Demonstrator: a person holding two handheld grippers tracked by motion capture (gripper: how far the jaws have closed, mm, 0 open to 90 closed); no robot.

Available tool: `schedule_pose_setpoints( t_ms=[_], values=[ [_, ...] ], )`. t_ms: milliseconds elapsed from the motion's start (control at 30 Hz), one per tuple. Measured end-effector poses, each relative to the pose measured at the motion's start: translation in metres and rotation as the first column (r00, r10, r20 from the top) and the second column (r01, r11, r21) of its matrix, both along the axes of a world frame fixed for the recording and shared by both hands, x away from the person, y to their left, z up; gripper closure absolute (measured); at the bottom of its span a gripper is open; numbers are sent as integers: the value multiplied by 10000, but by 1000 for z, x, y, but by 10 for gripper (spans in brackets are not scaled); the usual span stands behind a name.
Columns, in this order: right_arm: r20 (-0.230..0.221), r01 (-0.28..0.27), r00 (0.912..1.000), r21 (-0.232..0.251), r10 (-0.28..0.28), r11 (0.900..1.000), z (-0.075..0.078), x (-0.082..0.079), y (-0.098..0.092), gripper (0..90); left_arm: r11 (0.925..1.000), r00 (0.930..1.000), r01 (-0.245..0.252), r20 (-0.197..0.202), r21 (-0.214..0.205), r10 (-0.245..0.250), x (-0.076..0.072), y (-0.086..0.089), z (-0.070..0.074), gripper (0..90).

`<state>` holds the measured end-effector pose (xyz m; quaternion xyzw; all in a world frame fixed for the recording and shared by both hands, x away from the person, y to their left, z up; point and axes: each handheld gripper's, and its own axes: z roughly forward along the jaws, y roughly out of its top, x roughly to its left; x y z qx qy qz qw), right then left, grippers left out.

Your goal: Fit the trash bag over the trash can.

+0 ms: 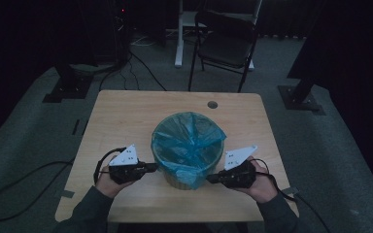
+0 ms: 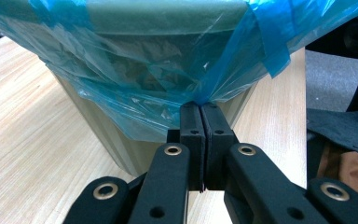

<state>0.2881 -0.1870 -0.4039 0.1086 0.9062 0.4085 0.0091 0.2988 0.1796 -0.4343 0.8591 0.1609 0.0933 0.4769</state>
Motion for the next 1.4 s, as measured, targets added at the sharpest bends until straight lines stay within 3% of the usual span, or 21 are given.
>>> schedule_pose_setpoints(
  t_ms=[500, 1400],
  values=[
    [-214, 134, 9997, -657, -149, 9977, -9, 5, 1, 900, 9991, 9995, -14, -322, 428, 28, 5, -3, -11, 893],
    [-554, 919, 9938, -773, -964, 9928, -23, 14, -19, 900, 9972, 9914, -555, -1155, 495, 609, 21, 9, -28, 865]
  ],
)
